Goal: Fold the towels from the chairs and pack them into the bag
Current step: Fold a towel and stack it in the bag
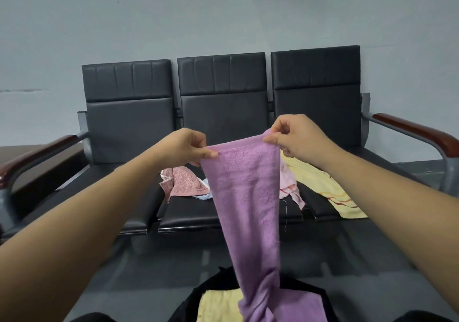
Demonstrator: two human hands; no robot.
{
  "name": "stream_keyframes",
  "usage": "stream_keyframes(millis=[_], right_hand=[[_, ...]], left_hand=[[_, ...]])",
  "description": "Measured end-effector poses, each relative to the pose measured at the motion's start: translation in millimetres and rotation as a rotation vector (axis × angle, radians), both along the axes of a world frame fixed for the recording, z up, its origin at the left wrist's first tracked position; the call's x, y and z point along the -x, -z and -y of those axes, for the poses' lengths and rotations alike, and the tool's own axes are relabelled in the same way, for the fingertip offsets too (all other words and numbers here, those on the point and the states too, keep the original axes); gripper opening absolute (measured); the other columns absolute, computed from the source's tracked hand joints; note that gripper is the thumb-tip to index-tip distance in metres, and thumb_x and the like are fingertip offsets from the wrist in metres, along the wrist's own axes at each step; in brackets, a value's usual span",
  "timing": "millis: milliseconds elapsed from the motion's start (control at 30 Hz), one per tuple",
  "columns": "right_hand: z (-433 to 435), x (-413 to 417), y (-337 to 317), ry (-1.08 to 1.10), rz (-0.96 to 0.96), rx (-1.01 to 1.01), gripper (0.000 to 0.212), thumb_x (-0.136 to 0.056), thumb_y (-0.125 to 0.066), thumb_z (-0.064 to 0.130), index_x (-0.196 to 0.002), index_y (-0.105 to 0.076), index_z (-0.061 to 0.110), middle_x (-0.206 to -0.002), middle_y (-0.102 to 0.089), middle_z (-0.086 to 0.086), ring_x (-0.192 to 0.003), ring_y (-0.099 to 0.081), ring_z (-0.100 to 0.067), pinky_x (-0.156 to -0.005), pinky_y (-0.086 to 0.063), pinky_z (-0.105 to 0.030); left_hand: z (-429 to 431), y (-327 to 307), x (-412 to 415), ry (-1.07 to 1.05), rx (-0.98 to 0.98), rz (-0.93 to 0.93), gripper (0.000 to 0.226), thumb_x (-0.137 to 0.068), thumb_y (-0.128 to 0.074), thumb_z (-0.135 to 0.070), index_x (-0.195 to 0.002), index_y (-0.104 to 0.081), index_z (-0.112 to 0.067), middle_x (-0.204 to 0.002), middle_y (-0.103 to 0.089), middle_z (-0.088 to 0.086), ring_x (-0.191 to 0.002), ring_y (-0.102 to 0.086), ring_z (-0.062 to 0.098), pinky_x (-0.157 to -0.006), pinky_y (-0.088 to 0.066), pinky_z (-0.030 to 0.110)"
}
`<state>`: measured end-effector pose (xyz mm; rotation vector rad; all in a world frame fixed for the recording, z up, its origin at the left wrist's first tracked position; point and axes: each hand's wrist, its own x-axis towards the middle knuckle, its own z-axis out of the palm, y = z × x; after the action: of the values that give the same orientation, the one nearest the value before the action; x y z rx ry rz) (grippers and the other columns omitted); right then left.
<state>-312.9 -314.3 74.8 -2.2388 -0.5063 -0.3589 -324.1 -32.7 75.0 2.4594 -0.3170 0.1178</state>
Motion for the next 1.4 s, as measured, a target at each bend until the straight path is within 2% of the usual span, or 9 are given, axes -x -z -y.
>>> stream_keyframes(millis=[133,300,433,633,733,867,1100,1200,1400], right_hand=[[3.5,-6.3,-16.3,0.024,0.023,-0.099,0.011,-0.092,-0.074,0.008,-0.086,-0.067,0.013,-0.066,-0.067,-0.009,-0.044,-0.055,-0.009,-0.046,-0.047,-0.019],[10.3,-0.3,-60.4,-0.054,0.003,-0.513,0.004,-0.094,-0.072,0.012,-0.098,-0.071,0.01,-0.085,-0.067,-0.003,-0.062,-0.054,-0.009,-0.057,-0.049,-0.02],[6.8,-3.1,-55.1,0.08,0.039,-0.221,0.003,-0.096,-0.07,0.019,-0.097,-0.068,0.017,-0.09,-0.067,0.002,-0.066,-0.055,-0.005,-0.049,-0.043,-0.009],[6.8,-9.9,-45.4,0.119,0.069,-0.194,0.033,-0.091,-0.077,0.017,-0.122,-0.066,0.016,-0.098,-0.07,-0.003,-0.076,-0.063,-0.009,-0.067,-0.048,-0.017],[8.5,-11.1,-47.2,0.111,0.031,-0.211,0.028,-0.089,-0.079,0.021,-0.116,-0.073,0.014,-0.097,-0.07,0.002,-0.078,-0.061,-0.007,-0.069,-0.049,-0.02],[5.7,-12.7,-45.8,-0.184,-0.125,-0.488,0.014,-0.085,-0.082,0.016,-0.098,-0.078,0.015,-0.098,-0.077,0.0,-0.093,-0.073,-0.016,-0.085,-0.059,-0.037],[-28.5,-5.4,-25.6,-0.372,-0.314,-0.478,0.02,-0.092,-0.073,0.011,-0.109,-0.07,0.0,-0.1,-0.074,-0.013,-0.092,-0.074,-0.026,-0.078,-0.064,-0.038],[-26.4,-9.8,-31.6,-0.39,-0.325,-0.699,0.013,-0.09,-0.073,0.008,-0.103,-0.072,0.004,-0.089,-0.073,-0.006,-0.081,-0.071,-0.019,-0.073,-0.062,-0.037],[-16.5,-23.6,-37.0,-0.354,-0.345,-0.806,0.016,-0.088,-0.078,0.011,-0.102,-0.072,0.008,-0.092,-0.073,-0.005,-0.088,-0.072,-0.021,-0.079,-0.063,-0.039]], left_hand=[[7.1,-20.7,-3.9,-0.069,0.054,0.28,0.047,-0.077,-0.083,-0.041,-0.064,-0.048,-0.013,-0.049,-0.056,-0.009,-0.048,-0.058,0.001,-0.05,-0.042,0.018],[12.7,-58.7,2.8,0.011,0.292,0.407,0.042,-0.08,-0.083,-0.032,-0.07,-0.045,-0.016,-0.061,-0.055,-0.002,-0.053,-0.049,0.003,-0.053,-0.041,0.013],[11.8,-61.6,-5.7,-0.091,0.004,0.369,0.044,-0.077,-0.085,-0.039,-0.071,-0.047,-0.017,-0.063,-0.057,-0.004,-0.05,-0.046,0.001,-0.045,-0.032,0.012],[13.3,-50.9,-9.4,-0.093,0.11,0.408,0.042,-0.076,-0.086,-0.041,-0.082,-0.049,-0.021,-0.075,-0.062,0.004,-0.066,-0.053,0.017,-0.061,-0.045,0.036],[15.4,-49.1,-7.0,-0.096,0.203,0.348,0.036,-0.08,-0.083,-0.041,-0.101,-0.065,-0.018,-0.097,-0.074,0.006,-0.088,-0.071,0.022,-0.086,-0.059,0.044],[27.7,-51.6,-4.2,0.005,0.358,0.262,0.019,-0.088,-0.079,-0.031,-0.09,-0.073,-0.014,-0.084,-0.073,0.002,-0.081,-0.066,0.015,-0.095,-0.057,0.049],[56.0,-51.0,-2.7,0.078,0.426,0.279,0.015,-0.089,-0.077,-0.023,-0.093,-0.072,-0.009,-0.084,-0.073,0.004,-0.076,-0.066,0.013,-0.075,-0.056,0.032],[48.5,-32.4,-5.9,0.18,0.686,0.03,0.022,-0.091,-0.074,-0.024,-0.104,-0.066,-0.008,-0.095,-0.074,0.004,-0.087,-0.071,0.019,-0.078,-0.058,0.034],[49.7,46.0,-5.5,0.245,0.279,-0.293,0.006,-0.092,-0.072,-0.013,-0.097,-0.075,-0.011,-0.088,-0.078,-0.008,-0.084,-0.073,0.003,-0.075,-0.053,0.013]])
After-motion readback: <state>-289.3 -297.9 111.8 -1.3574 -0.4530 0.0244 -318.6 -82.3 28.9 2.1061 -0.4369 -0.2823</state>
